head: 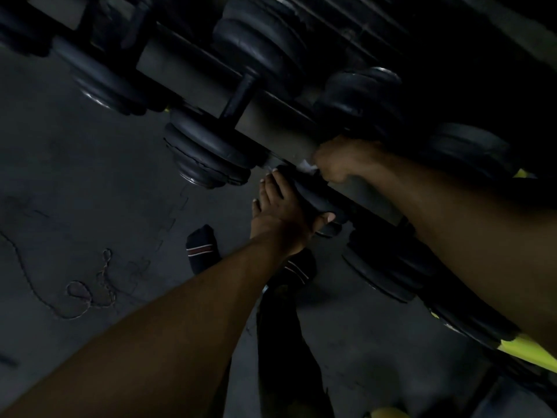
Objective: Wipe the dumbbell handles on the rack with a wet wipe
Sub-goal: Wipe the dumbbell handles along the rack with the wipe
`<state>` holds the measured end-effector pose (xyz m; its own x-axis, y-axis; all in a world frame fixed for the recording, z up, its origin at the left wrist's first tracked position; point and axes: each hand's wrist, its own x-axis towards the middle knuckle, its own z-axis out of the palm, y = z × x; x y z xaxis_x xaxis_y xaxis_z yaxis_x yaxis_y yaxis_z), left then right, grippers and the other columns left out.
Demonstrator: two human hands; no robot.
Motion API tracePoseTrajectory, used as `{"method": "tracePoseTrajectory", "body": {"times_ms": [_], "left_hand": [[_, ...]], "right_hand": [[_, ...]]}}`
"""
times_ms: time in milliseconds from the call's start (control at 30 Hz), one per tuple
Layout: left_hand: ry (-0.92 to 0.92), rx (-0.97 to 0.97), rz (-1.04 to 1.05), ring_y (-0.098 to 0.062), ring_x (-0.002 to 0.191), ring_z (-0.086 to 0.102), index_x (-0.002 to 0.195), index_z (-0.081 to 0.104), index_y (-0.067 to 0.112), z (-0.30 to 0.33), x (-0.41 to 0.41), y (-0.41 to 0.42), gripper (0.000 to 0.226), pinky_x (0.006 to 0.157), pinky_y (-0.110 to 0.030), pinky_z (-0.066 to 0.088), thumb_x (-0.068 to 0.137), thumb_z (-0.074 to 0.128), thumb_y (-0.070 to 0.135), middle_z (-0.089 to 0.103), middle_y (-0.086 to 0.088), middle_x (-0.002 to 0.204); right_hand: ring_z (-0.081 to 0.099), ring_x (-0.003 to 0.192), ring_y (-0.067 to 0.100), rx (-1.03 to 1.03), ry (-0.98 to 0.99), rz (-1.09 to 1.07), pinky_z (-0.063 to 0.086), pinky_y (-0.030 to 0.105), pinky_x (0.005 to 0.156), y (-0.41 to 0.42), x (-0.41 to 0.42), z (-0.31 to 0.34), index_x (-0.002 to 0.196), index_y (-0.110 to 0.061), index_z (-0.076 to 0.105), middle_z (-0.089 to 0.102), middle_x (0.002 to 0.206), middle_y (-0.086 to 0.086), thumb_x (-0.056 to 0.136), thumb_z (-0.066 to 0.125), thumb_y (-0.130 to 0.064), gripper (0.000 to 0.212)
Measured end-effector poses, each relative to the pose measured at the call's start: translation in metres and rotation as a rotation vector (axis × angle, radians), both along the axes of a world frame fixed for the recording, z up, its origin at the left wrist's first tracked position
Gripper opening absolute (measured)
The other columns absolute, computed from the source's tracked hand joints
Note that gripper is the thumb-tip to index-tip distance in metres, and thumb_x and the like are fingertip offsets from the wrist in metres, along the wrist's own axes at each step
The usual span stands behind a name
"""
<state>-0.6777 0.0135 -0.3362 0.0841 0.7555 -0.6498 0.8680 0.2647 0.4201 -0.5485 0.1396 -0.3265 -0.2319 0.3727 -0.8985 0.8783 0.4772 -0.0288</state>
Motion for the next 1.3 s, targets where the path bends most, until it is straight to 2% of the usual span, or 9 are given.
{"method": "tracePoseTrajectory", "body": {"times_ms": [100,333,467,567,700,867,1033,1233,1300], "left_hand": [[-0.006,0.034,0.016,-0.034,0.154,0.011,0.158,0.001,0.010,-0.001,0.000,-0.001,0.131,0.121,-0.055,0.023,0.070,0.065,0.083,0.012,-0.015,0.165],[-0.011,0.037,0.019,-0.033,0.155,0.006,0.158,-0.001,0.009,-0.001,0.000,-0.001,0.133,0.123,-0.055,0.020,0.068,0.064,0.084,0.009,-0.016,0.166],[0.004,0.034,0.018,-0.035,0.153,0.015,0.156,0.004,0.005,0.000,0.000,-0.002,0.133,0.120,-0.055,0.025,0.068,0.062,0.085,0.015,-0.018,0.163],[0.004,0.028,0.012,-0.035,0.152,0.015,0.156,0.006,0.005,-0.001,0.000,-0.002,0.130,0.120,-0.054,0.025,0.069,0.063,0.083,0.015,-0.017,0.163],[0.005,0.027,0.012,-0.034,0.153,0.011,0.156,0.003,0.008,0.000,0.001,-0.001,0.129,0.122,-0.054,0.022,0.070,0.065,0.082,0.012,-0.016,0.164],[0.023,0.008,0.011,-0.032,0.156,0.000,0.157,-0.005,0.009,0.003,0.003,0.001,0.133,0.125,-0.053,0.013,0.071,0.065,0.081,0.003,-0.018,0.167],[0.039,0.003,-0.005,-0.035,0.155,0.005,0.157,-0.006,0.006,0.006,0.004,0.002,0.134,0.124,-0.054,0.016,0.071,0.065,0.081,0.004,-0.019,0.166],[0.055,-0.023,0.010,-0.035,0.154,0.008,0.158,-0.007,0.009,0.005,0.005,0.002,0.135,0.124,-0.054,0.017,0.069,0.064,0.083,0.006,-0.018,0.166],[0.058,-0.009,0.013,-0.037,0.152,0.014,0.157,-0.003,0.008,0.005,0.006,0.001,0.135,0.122,-0.055,0.021,0.068,0.064,0.084,0.011,-0.019,0.164]], "right_hand": [[0.066,0.089,0.025,-0.053,0.068,-0.006,0.054,0.030,0.067,-0.007,0.000,-0.014,0.147,-0.038,0.038,0.069,0.111,0.008,0.087,0.048,-0.009,0.067],[0.067,0.074,0.025,0.464,0.550,0.069,0.053,0.035,0.057,-0.049,0.033,-0.004,0.130,-0.032,0.057,0.066,0.111,-0.004,0.095,0.009,-0.048,0.062],[0.065,0.065,0.024,0.709,0.647,0.113,0.034,0.025,0.052,-0.069,0.046,-0.013,0.112,-0.024,0.070,0.065,0.091,0.002,0.091,0.039,-0.028,0.039],[0.065,0.074,0.026,0.789,0.690,-0.233,0.044,0.025,0.059,-0.079,0.051,-0.024,0.100,-0.014,0.074,0.067,0.087,0.009,0.092,0.057,-0.025,0.022],[0.055,0.072,0.018,0.549,0.606,-1.143,0.038,0.024,0.065,-0.081,0.052,-0.040,0.077,-0.008,0.062,0.059,0.074,0.006,0.093,0.060,-0.018,0.019],[0.062,0.096,0.014,0.154,0.847,-2.178,0.051,0.021,0.077,-0.063,0.037,-0.035,0.121,-0.018,0.054,0.063,0.107,0.002,0.102,0.048,-0.021,0.019],[0.042,0.138,0.025,0.178,0.922,-2.453,0.038,0.029,0.106,-0.045,0.025,-0.043,0.140,-0.005,0.050,0.047,0.148,0.009,0.102,0.043,-0.013,0.039],[0.060,0.071,0.006,0.139,0.950,-2.521,0.045,0.020,0.058,-0.053,0.024,-0.047,0.092,-0.020,0.066,0.064,0.088,-0.004,0.094,0.061,-0.028,0.009],[0.067,0.083,0.008,-0.002,0.883,-2.438,0.051,0.024,0.063,-0.057,0.028,-0.046,0.102,-0.022,0.068,0.070,0.100,-0.002,0.092,0.063,-0.040,0.021]]}}
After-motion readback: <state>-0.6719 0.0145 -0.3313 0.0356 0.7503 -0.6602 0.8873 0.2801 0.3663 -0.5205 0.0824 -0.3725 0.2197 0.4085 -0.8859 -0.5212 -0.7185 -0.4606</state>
